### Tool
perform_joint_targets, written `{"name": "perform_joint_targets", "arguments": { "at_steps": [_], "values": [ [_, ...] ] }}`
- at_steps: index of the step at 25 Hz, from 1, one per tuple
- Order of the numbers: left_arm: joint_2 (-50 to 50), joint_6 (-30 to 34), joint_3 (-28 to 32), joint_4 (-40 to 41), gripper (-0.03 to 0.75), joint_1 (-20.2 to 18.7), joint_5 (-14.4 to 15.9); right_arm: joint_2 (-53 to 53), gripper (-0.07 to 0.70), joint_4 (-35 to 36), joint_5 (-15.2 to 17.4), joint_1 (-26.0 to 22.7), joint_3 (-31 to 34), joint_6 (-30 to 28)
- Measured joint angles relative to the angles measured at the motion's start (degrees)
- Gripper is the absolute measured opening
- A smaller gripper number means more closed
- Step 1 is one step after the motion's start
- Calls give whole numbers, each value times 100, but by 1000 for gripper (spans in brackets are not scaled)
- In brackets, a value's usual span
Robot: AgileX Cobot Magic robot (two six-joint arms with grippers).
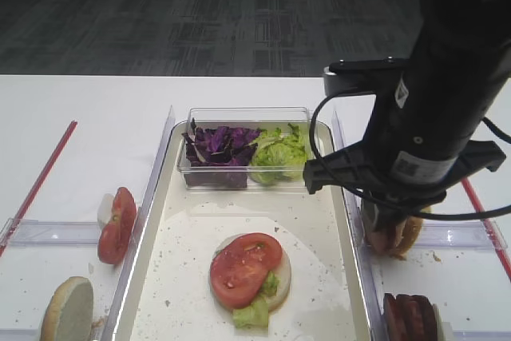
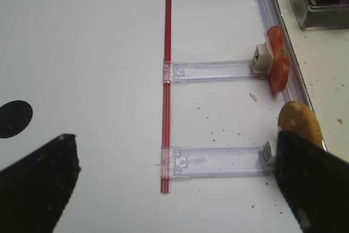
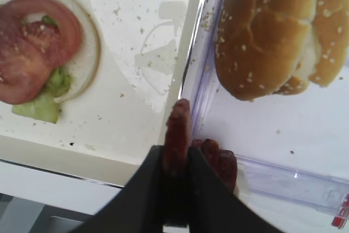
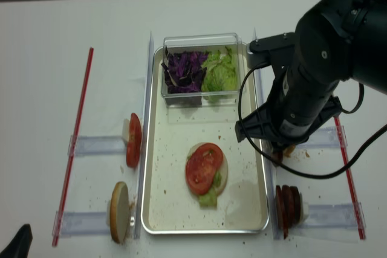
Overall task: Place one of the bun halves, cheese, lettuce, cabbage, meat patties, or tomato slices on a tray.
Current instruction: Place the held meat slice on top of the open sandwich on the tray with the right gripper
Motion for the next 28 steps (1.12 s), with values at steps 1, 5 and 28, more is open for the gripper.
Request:
{"name": "perform_joint_targets", "arguments": {
  "at_steps": [1, 5, 28],
  "values": [
    [0, 0, 0, 0, 671, 0, 0, 0, 112, -27, 10, 0, -32, 0],
    [0, 0, 0, 0, 671, 0, 0, 0, 112, -278, 187, -40, -103, 109],
    [0, 0, 0, 0, 671, 0, 0, 0, 111, 3187, -313, -752, -103, -2361]
  ]
}}
